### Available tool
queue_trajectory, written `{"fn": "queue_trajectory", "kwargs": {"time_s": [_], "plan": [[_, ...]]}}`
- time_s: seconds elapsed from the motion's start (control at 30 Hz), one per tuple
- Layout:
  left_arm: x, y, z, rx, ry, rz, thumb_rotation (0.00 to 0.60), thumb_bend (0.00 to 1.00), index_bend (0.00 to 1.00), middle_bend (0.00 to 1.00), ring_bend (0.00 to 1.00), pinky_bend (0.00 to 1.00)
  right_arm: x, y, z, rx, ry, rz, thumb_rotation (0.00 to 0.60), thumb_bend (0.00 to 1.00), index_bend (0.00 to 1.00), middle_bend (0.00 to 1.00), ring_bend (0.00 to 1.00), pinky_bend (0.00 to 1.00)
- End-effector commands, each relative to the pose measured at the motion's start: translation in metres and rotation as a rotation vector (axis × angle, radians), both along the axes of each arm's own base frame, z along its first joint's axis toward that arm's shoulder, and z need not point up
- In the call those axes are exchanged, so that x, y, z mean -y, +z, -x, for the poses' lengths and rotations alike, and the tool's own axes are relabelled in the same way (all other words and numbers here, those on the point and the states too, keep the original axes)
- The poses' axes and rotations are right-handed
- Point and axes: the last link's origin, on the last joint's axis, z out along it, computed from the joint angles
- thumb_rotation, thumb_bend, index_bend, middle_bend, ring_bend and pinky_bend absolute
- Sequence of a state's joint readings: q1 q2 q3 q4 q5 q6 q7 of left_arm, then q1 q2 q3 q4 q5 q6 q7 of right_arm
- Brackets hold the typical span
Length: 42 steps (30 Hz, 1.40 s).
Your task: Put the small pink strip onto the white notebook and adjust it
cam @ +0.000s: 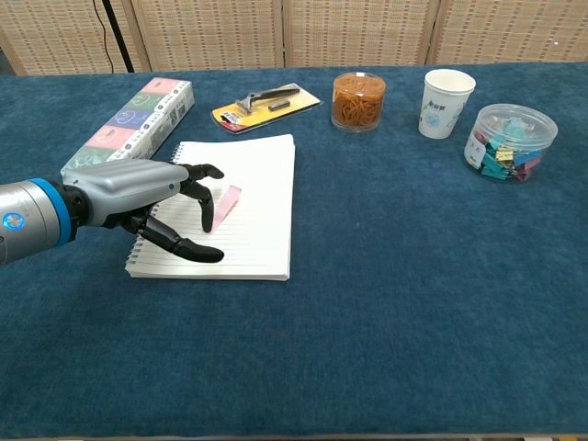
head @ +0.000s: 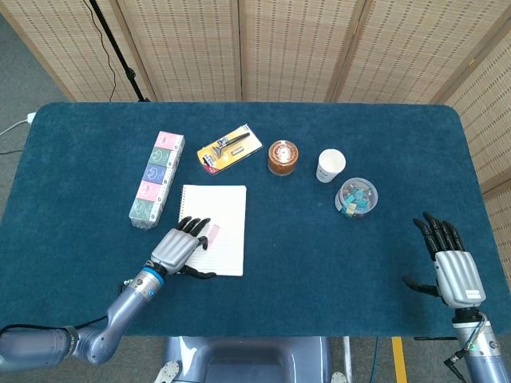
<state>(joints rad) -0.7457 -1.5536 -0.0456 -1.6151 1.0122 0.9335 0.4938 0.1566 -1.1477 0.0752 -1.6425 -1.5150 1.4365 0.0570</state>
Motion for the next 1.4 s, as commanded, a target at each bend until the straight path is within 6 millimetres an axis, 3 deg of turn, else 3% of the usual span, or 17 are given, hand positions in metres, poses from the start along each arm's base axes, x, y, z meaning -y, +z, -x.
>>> {"fn": "queue_trajectory", "kwargs": {"time_s": [0.03, 0.6, 0.83, 0.93, 1.03, 1.13, 1.23, 1.3, 1.4], "plan": [[0.0, 0.0, 0.0, 0.0, 0.001, 0.0, 0.177, 0.0, 0.41, 0.0, 0.0, 0.0, 0.0, 0.0, 0.0, 0.001, -0.001, 0.0, 0.6, 0.0, 0.0, 0.0, 0.0, 0.0], [-0.01, 0.016, 0.008, 0.016, 0.028, -0.046, 0.178, 0.0, 0.4, 0.0, 0.0, 0.0, 0.0, -0.001, -0.001, -0.003, 0.001, -0.003, 0.6, 0.0, 0.0, 0.0, 0.0, 0.0], [-0.007, 0.059, -0.004, 0.13, -0.011, -0.108, 0.173, 0.0, 0.36, 0.0, 0.0, 0.0, -0.001, -0.001, -0.001, -0.006, 0.001, -0.002, 0.6, 0.0, 0.0, 0.0, 0.0, 0.0], [-0.006, 0.081, 0.004, 0.105, -0.033, -0.172, 0.154, 0.0, 0.23, 0.0, 0.0, 0.0, -0.001, 0.0, -0.001, -0.006, 0.003, 0.001, 0.6, 0.0, 0.0, 0.0, 0.0, 0.0], [-0.004, 0.108, 0.021, 0.057, -0.034, -0.276, 0.161, 0.0, 0.03, 0.0, 0.0, 0.0, -0.002, 0.001, -0.001, -0.014, 0.007, 0.01, 0.6, 0.0, 0.0, 0.0, 0.0, 0.0], [0.002, 0.122, 0.032, 0.045, -0.025, -0.321, 0.249, 0.0, 0.0, 0.0, 0.0, 0.0, -0.002, 0.001, -0.002, -0.019, 0.013, 0.014, 0.6, 0.0, 0.0, 0.0, 0.0, 0.0], [0.009, 0.138, 0.047, 0.04, -0.014, -0.369, 0.391, 0.0, 0.0, 0.0, 0.0, 0.0, -0.003, 0.001, -0.003, -0.024, 0.025, 0.019, 0.6, 0.0, 0.0, 0.0, 0.0, 0.0], [0.018, 0.15, 0.063, 0.043, 0.005, -0.405, 0.508, 0.0, 0.0, 0.0, 0.0, 0.0, -0.003, 0.001, -0.004, -0.031, 0.037, 0.024, 0.6, 0.0, 0.0, 0.0, 0.0, 0.0], [0.042, 0.171, 0.098, 0.05, 0.058, -0.478, 0.597, 0.0, 0.0, 0.0, 0.0, 0.0, -0.006, 0.0, -0.008, -0.03, 0.062, 0.028, 0.6, 0.0, 0.0, 0.0, 0.0, 0.0]]}}
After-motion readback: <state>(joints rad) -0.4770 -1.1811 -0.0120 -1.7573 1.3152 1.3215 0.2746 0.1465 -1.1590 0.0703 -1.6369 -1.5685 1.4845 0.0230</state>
